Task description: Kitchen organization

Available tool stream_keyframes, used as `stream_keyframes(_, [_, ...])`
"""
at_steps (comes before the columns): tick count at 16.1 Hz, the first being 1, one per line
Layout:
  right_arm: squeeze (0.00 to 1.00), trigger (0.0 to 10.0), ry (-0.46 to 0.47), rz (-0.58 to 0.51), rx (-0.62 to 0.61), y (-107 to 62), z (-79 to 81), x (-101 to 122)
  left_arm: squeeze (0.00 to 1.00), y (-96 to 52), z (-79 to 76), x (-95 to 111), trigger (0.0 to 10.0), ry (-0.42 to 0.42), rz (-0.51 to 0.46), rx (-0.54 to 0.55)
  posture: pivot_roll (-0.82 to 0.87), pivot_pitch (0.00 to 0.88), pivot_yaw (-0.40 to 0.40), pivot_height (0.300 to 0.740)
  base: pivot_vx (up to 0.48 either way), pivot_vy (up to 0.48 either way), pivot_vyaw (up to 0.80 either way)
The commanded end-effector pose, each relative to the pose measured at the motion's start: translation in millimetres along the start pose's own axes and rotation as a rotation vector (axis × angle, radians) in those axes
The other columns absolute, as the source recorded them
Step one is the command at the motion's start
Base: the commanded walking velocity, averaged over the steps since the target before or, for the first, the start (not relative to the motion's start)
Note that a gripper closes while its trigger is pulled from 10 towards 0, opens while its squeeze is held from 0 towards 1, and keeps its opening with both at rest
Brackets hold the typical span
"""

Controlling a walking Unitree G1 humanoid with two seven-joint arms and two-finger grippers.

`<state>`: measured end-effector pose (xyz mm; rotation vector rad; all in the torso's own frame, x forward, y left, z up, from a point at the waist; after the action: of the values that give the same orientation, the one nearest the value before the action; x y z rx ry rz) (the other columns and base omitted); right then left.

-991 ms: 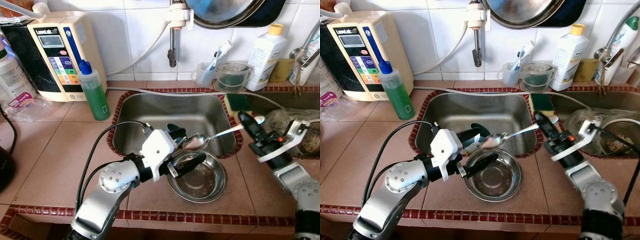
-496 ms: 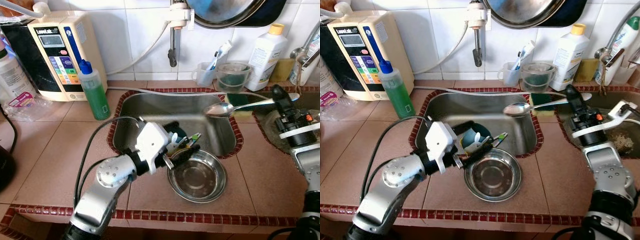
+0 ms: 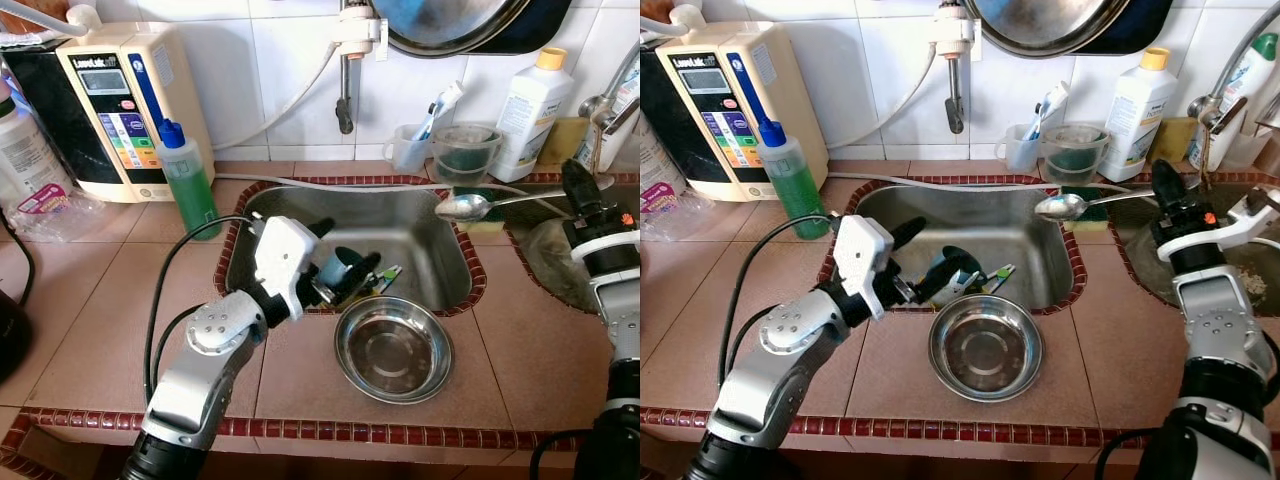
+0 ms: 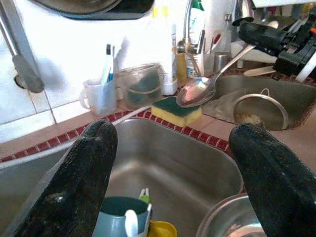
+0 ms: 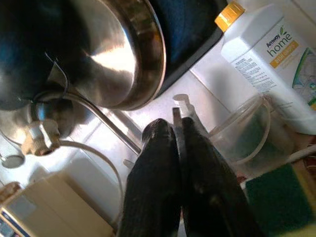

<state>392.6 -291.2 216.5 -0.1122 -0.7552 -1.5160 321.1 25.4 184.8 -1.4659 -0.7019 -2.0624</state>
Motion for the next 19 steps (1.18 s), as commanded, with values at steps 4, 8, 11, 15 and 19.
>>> stream_keyframes(4, [0.00, 10.0, -0.058, 0.068, -0.057, 7.2, -7.4, -13.0, 0.00, 0.1, -10.0, 0.0, 10.0, 0.005, 0.009, -0.060, -0.17, 0.000, 0.055, 0.740, 0.000, 0.000, 0.00])
stream_keyframes(8, [0.00, 10.0, -0.103, 0.166, -0.099, 11.4, -15.2, -31.8, 0.00, 3.5, -16.2, -5.2, 10.0, 0.036, 0.058, -0.081, -0.17, 0.000, 0.057, 0.740, 0.000, 0.000, 0.00])
stream_keyframes(11, [0.00, 10.0, -0.129, 0.209, -0.115, 16.3, -17.1, -39.1, 0.00, 6.3, -15.3, -15.1, 10.0, 0.028, 0.133, -0.066, -0.17, 0.000, 0.055, 0.740, 0.000, 0.000, 0.00])
stream_keyframes(15, [0.00, 10.0, -0.158, 0.273, -0.136, 22.7, -19.8, -53.0, 0.00, 12.5, -20.6, -15.2, 10.0, 0.010, 0.188, -0.058, -0.15, 0.014, 0.047, 0.740, 0.000, 0.000, 0.00])
stream_keyframes(19, [0.00, 10.0, -0.172, 0.316, -0.117, 25.8, -16.3, -63.1, 0.00, 15.3, -12.8, -2.3, 10.0, -0.013, 0.169, -0.033, -0.13, 0.061, 0.039, 0.740, 0.000, 0.000, 0.00])
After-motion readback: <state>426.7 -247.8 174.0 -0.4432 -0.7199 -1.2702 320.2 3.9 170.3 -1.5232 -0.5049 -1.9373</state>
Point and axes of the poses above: a point about 5 cm out from each wrist's last joint towards the gripper, its own y axis pointing out of the wrist towards the gripper, its own x axis along the axis of the wrist's last joint, z = x × y, the point moved 6 cm from there along y, pointing out of the wrist towards the gripper, and after that the axes turned 13 degrees about y, right-handed, at the moved point
